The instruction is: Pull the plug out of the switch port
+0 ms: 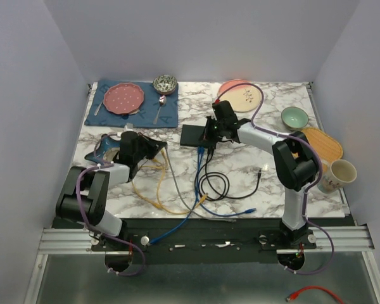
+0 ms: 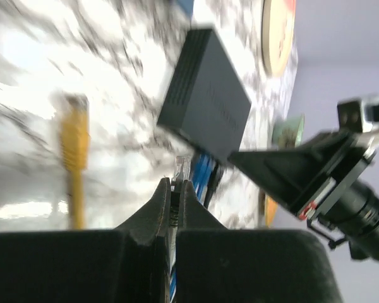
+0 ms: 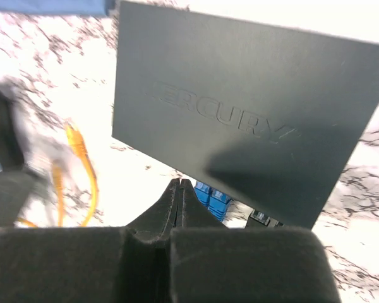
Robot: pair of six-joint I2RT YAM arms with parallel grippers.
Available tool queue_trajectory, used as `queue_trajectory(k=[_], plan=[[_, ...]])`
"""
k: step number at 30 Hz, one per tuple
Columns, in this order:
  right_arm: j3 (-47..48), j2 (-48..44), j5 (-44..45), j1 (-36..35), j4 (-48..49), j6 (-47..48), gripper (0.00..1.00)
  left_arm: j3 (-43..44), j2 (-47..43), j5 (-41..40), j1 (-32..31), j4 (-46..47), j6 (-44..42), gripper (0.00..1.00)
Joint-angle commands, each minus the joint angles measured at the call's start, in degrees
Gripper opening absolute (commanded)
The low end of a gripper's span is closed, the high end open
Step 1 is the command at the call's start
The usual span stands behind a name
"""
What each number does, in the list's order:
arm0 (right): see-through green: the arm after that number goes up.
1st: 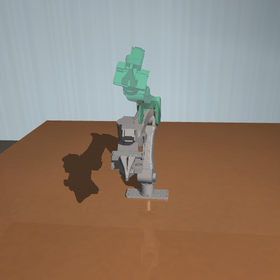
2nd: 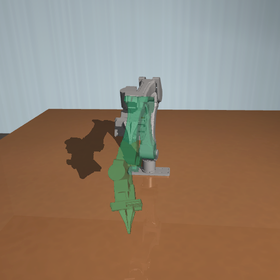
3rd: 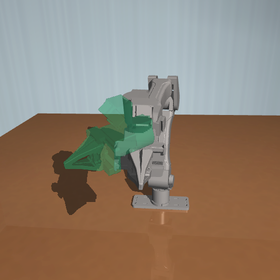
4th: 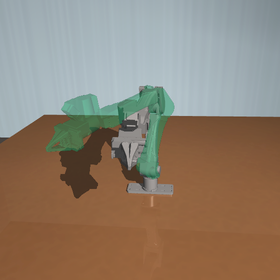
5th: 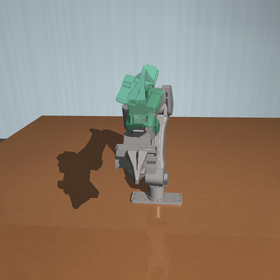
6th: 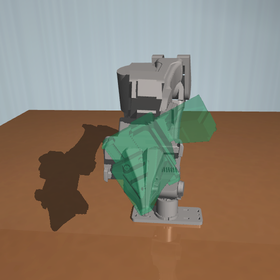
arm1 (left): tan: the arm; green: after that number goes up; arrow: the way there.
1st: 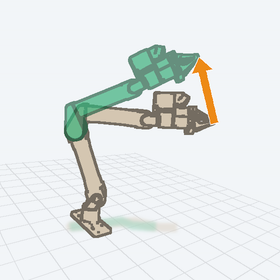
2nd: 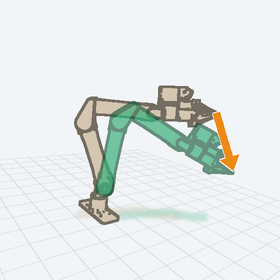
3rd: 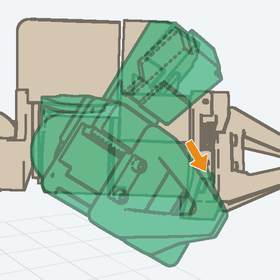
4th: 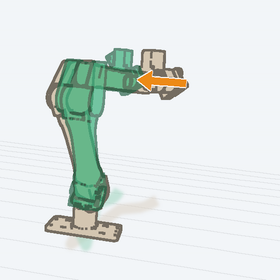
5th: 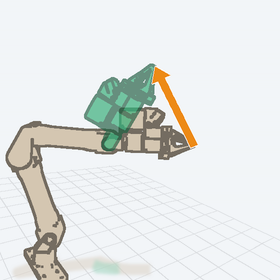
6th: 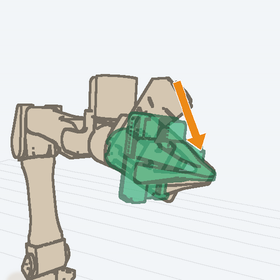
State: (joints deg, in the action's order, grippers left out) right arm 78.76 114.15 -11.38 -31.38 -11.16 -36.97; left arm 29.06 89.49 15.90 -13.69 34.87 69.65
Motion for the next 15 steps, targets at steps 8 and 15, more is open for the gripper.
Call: queue_trajectory(k=[8, 15], plan=[[-1.8, -3.4, 3.0, 0.5, 1.7, 0.8, 0.01, 10.7, -3.4, -10.4, 4.1, -30.7, -10.7, 0.50], [-0.8, -3.7, 3.7, 0.9, 1.6, 1.6, 0.01, 10.3, -9.4, -15.5, 3.3, -30.0, -9.7, 0.82]])
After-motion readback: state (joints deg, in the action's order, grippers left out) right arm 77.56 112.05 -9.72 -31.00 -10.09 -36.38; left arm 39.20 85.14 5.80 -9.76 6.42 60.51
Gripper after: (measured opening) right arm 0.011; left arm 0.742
